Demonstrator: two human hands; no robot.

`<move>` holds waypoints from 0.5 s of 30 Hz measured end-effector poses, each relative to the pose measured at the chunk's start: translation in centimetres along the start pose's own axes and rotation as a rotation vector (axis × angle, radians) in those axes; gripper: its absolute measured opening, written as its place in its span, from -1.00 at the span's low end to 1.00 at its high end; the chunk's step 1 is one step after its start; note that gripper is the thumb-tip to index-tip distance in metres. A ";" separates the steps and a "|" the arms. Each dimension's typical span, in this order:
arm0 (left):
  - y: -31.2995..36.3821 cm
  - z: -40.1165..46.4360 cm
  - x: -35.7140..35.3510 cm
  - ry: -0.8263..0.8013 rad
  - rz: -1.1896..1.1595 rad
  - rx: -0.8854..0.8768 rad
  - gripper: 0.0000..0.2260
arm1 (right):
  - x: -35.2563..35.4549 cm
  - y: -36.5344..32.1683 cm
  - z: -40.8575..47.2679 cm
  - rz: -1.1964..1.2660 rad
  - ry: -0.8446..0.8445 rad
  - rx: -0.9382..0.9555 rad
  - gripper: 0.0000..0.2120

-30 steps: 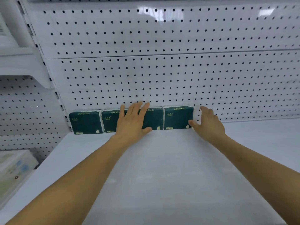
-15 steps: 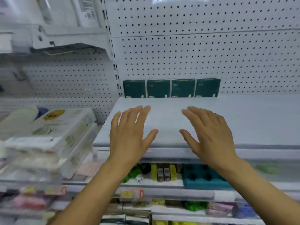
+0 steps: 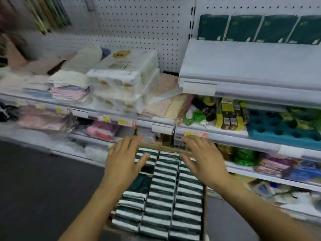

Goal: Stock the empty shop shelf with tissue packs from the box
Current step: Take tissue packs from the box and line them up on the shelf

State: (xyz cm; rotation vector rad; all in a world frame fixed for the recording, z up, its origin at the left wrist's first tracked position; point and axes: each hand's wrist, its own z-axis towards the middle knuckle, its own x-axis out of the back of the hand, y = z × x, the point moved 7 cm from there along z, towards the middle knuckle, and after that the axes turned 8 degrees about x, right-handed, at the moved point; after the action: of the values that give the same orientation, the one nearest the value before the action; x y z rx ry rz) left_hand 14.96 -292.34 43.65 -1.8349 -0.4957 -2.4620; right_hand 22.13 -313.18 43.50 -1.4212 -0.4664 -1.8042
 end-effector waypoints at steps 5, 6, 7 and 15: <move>-7.3 -4.0 -5.0 -0.218 -0.036 0.232 -0.53 | -7.2 -3.0 0.8 0.068 -0.220 0.062 -0.63; -8.5 -4.7 -6.3 -0.267 -0.055 0.285 -0.53 | -8.9 -3.4 0.8 0.106 -0.280 0.077 -0.61; -9.5 -5.4 -7.6 -0.314 -0.072 0.330 -0.55 | -10.4 -3.8 0.8 0.131 -0.319 0.102 -0.60; -15.2 -10.6 -18.2 -0.638 -0.236 0.562 -0.56 | -22.2 -5.8 0.4 0.139 -0.620 0.192 -0.63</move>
State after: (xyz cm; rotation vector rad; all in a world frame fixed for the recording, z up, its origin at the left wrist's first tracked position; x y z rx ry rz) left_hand 7.43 -283.70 20.34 -2.3214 -1.3259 -1.5119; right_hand 19.64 -301.49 23.86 -1.8113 -0.8061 -1.1492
